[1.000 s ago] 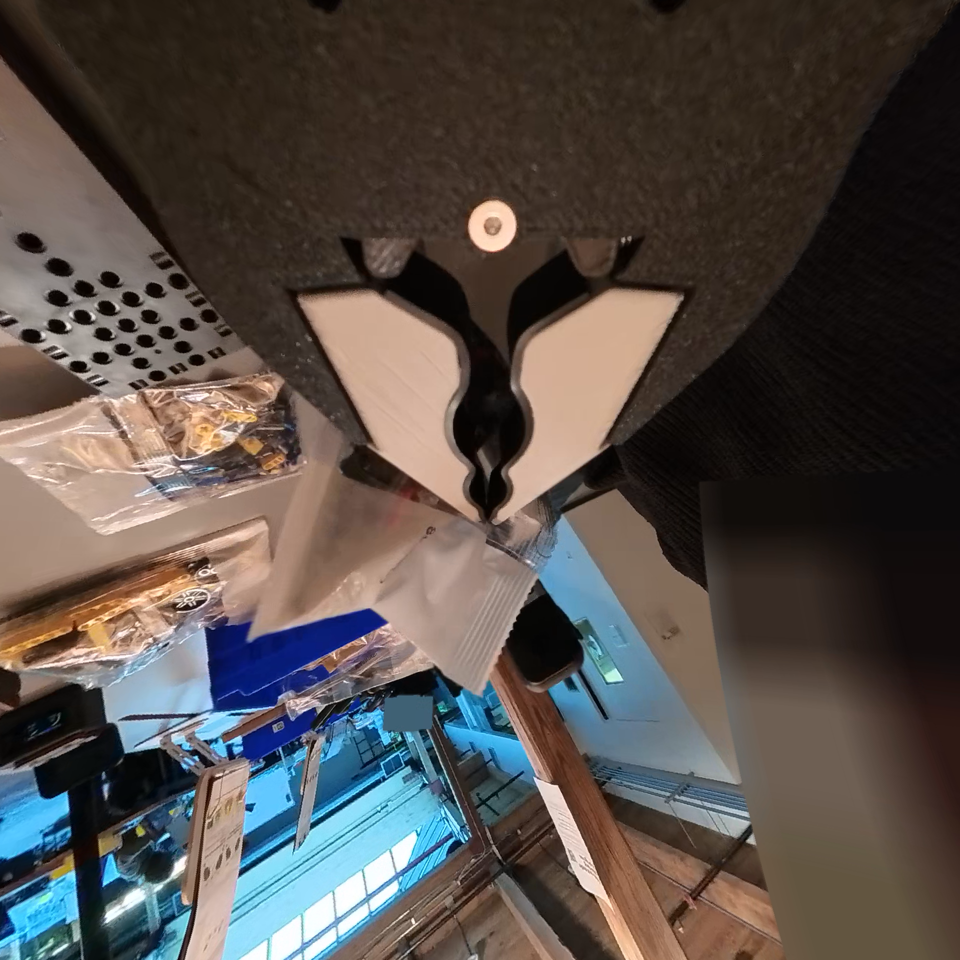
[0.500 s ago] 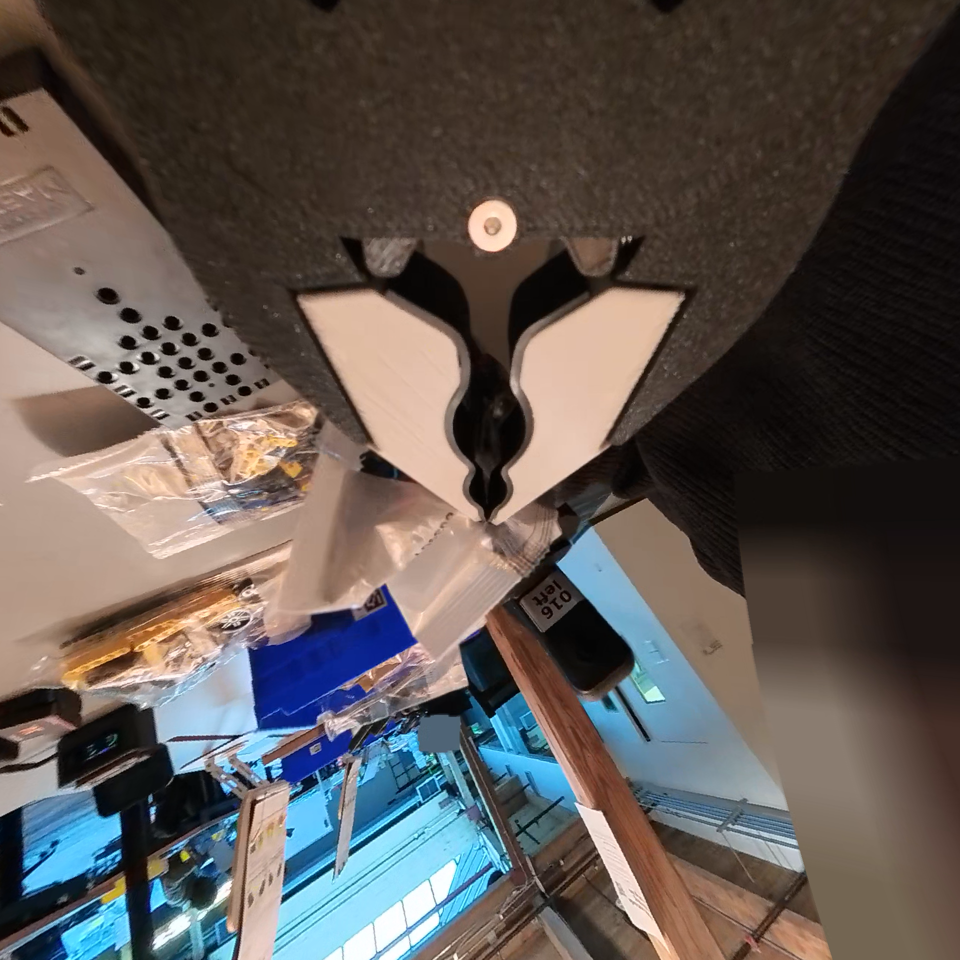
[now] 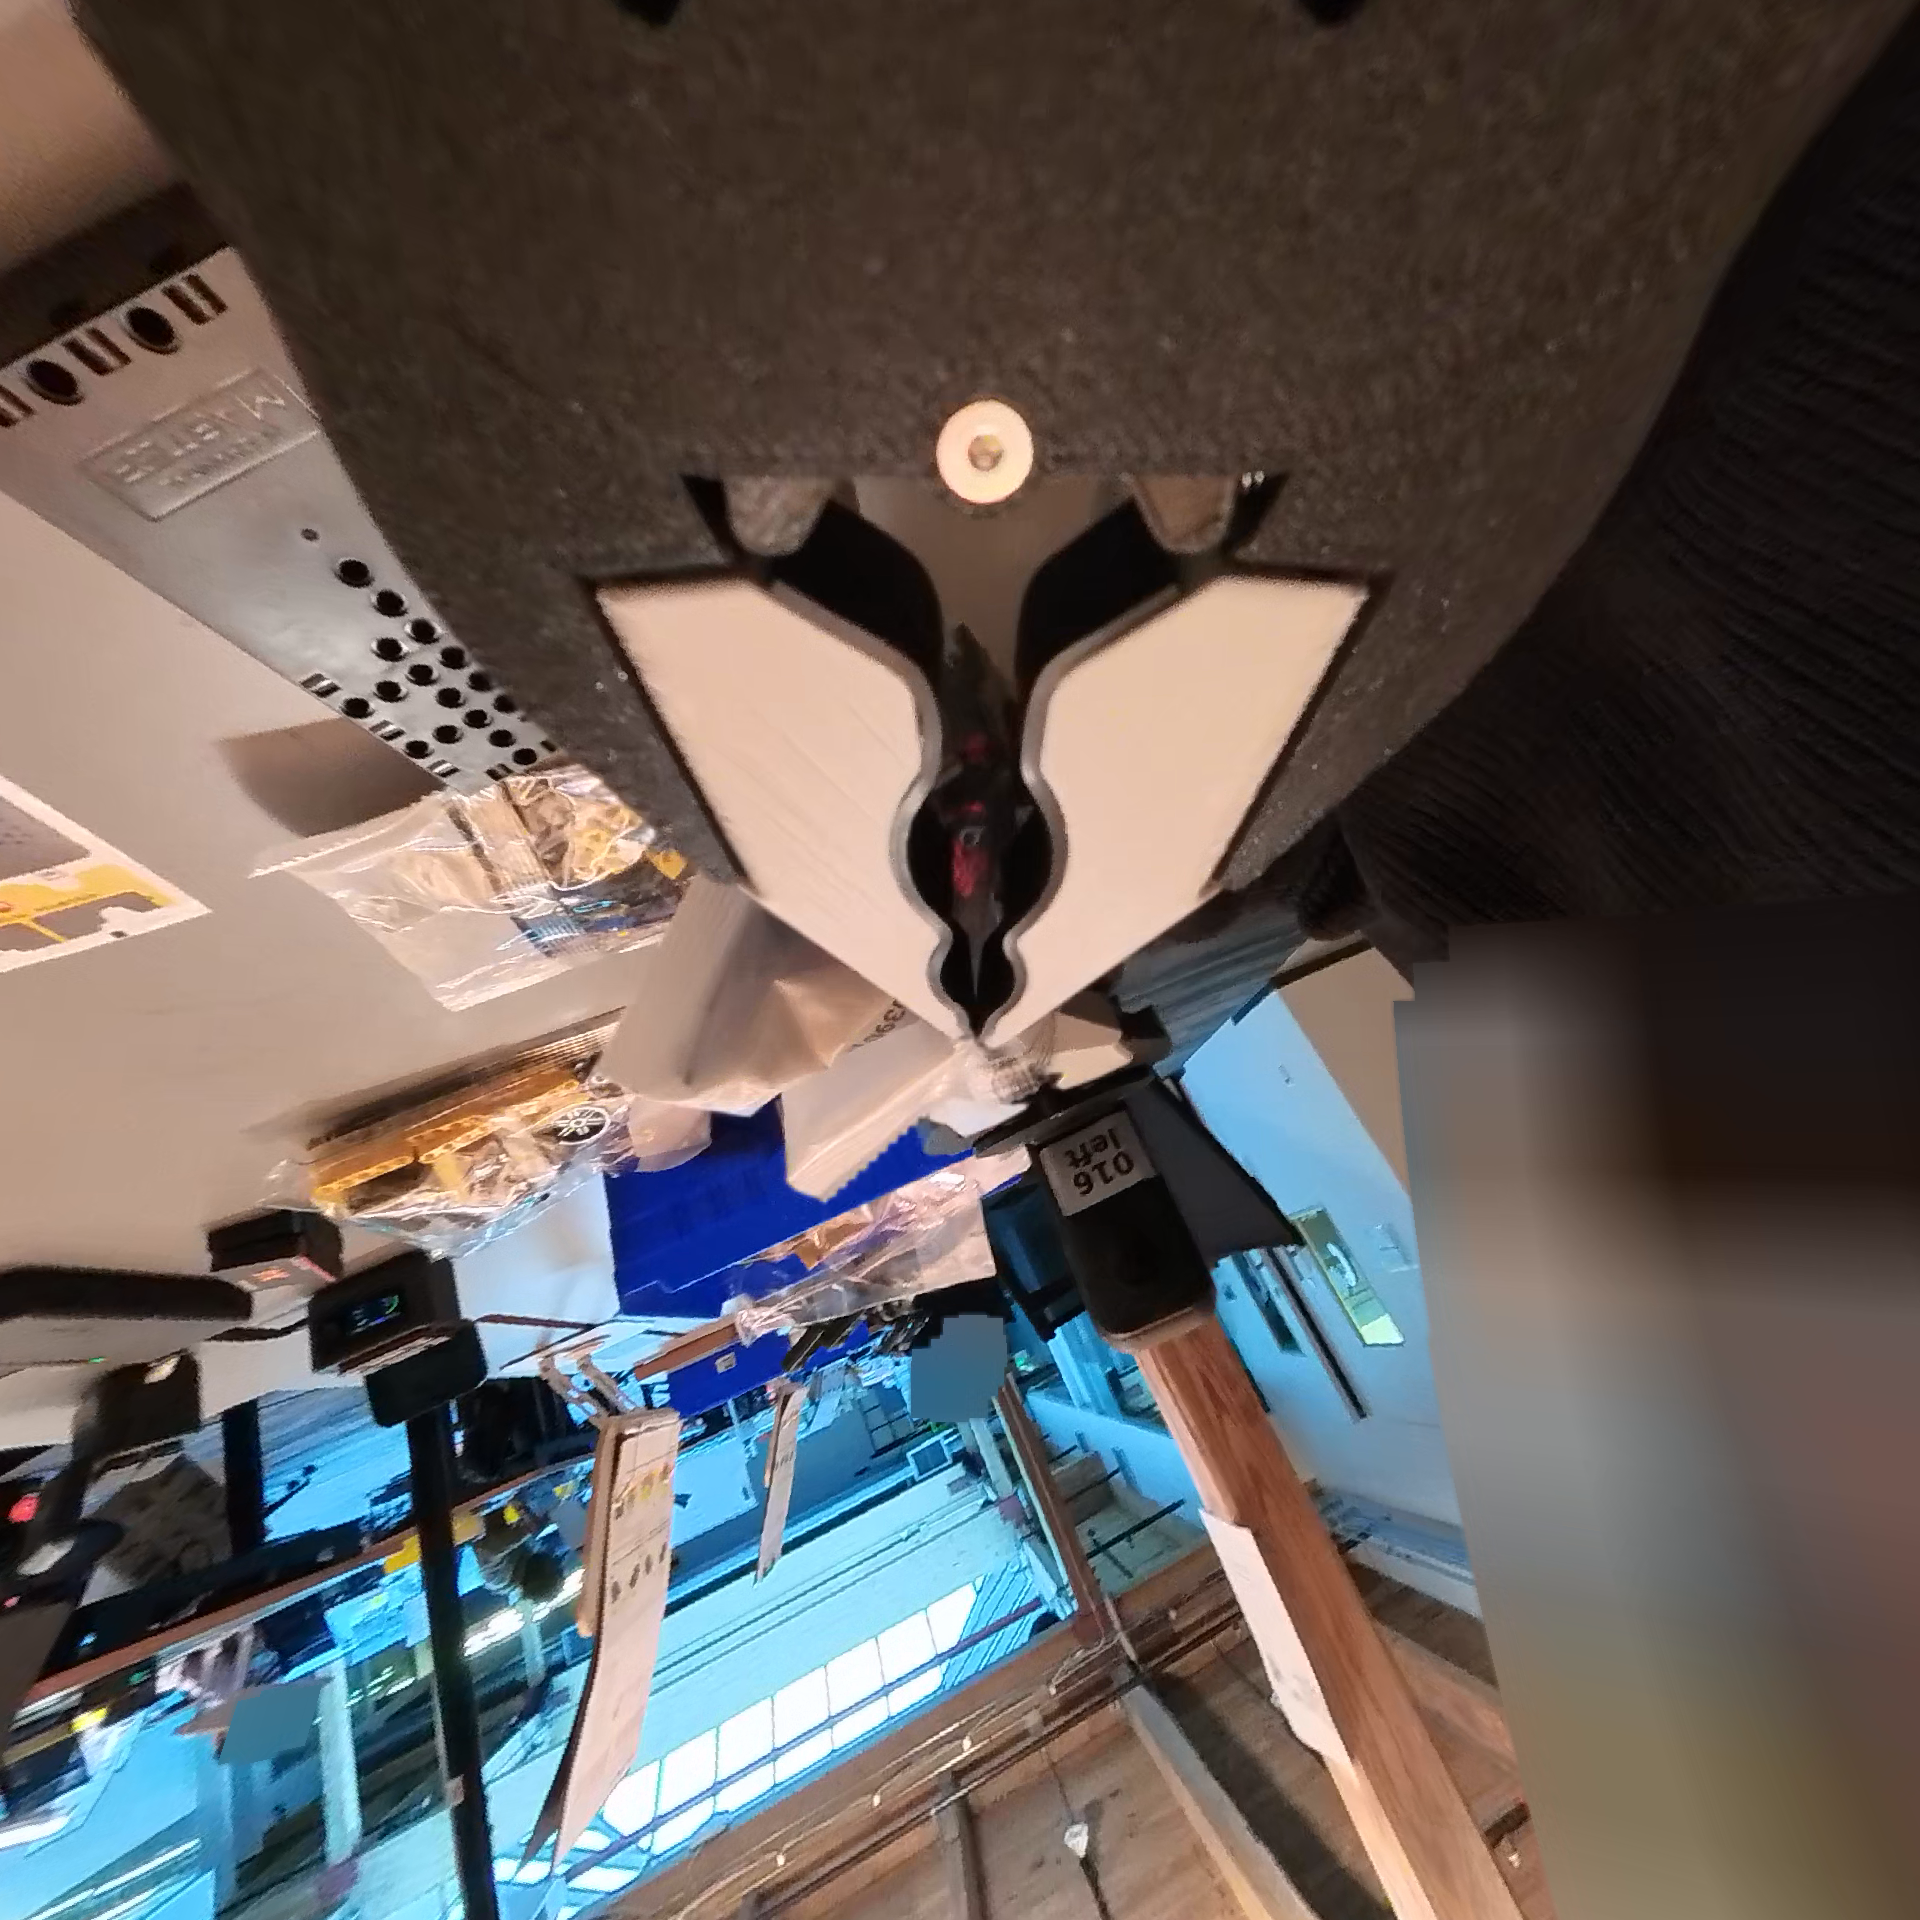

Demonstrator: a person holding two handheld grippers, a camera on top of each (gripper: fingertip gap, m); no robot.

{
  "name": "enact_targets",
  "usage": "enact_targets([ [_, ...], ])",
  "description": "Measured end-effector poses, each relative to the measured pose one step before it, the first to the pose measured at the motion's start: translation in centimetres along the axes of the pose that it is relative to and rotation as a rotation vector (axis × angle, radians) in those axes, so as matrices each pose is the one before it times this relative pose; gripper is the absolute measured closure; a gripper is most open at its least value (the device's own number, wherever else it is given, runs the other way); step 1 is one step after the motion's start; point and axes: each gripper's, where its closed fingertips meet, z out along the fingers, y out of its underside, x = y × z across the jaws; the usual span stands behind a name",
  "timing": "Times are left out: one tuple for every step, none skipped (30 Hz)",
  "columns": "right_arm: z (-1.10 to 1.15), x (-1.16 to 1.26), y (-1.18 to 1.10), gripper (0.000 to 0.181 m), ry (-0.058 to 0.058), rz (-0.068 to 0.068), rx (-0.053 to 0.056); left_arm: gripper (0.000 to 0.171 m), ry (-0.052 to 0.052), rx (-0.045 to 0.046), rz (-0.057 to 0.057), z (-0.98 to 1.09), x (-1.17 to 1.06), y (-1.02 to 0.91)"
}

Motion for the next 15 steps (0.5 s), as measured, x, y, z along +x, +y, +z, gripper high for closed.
enact_targets([
  [0.0, 0.11, -0.197, 0.181, 0.015, 0.0061, 0.0133, 0.171, -0.0006, 0.00291, -0.0092, -0.015, -0.062, -0.077],
  [-0.001, 0.125, -0.143, 0.181, 0.0164, 0.0032, 0.0104, 0.171, 0.0, 0.00095, -0.0108, 0.008, -0.076, -0.01],
  [-0.017, 0.132, -0.12, 0.181, 0.0148, 0.0027, 0.0087, 0.171, -0.0008, 0.00113, -0.0054, 0.003, -0.063, -0.021],
  [-0.017, 0.195, -0.112, 0.181, 0.0177, 0.0015, 0.0085, 0.171, -0.0009, -0.00204, -0.0053, 0.023, -0.037, 0.027],
  [-0.032, 0.208, -0.087, 0.181, 0.0176, 0.0025, 0.0076, 0.171, -0.0018, -0.00326, -0.0061, 0.043, -0.057, 0.054],
  [-0.046, 0.245, -0.122, 0.181, 0.0196, 0.0059, 0.0116, 0.171, -0.0019, -0.0031, -0.0049, 0.044, -0.057, 0.062],
  [-0.576, 0.876, -0.984, 0.181, 0.0569, 0.0203, 0.065, 0.171, 0.0041, -0.00152, -0.0002, -0.104, 0.031, 0.056],
  [-2.154, 1.925, -2.821, 0.181, 0.0848, 0.0561, 0.1563, 0.171, 0.0007, 0.0347, -0.0207, -0.758, -0.242, -0.489],
  [-2.976, 2.227, -3.91, 0.181, 0.0578, 0.072, 0.1773, 0.171, -0.0127, 0.0553, -0.051, -1.064, -0.806, -0.907],
  [-2.247, 1.487, -3.014, 0.181, 0.0435, 0.0204, 0.1057, 0.171, -0.0372, 0.03347, -0.0283, -0.784, -1.116, -0.643],
  [-0.812, 0.394, -0.286, 0.181, 0.0363, -0.0613, -0.0264, 0.171, -0.022, -0.00596, -0.0052, -0.176, -0.599, -0.018],
  [0.136, -0.471, 1.884, 0.181, 0.0214, -0.1137, -0.1122, 0.171, -0.0047, -0.01171, 0.0047, 0.275, -0.063, 0.202],
  [0.567, -1.036, 2.072, 0.181, 0.0151, -0.1322, -0.0912, 0.171, 0.008, -0.01605, 0.0099, 0.5, 0.335, 0.352],
  [0.76, -1.285, 1.488, 0.181, 0.0069, -0.1142, -0.0527, 0.171, 0.0169, -0.02457, 0.0082, 0.526, 0.521, 0.508],
  [0.882, -1.517, 0.949, 0.181, -0.0198, -0.0796, -0.0339, 0.171, 0.0134, -0.02472, 0.0054, 0.402, 0.397, 0.503],
])
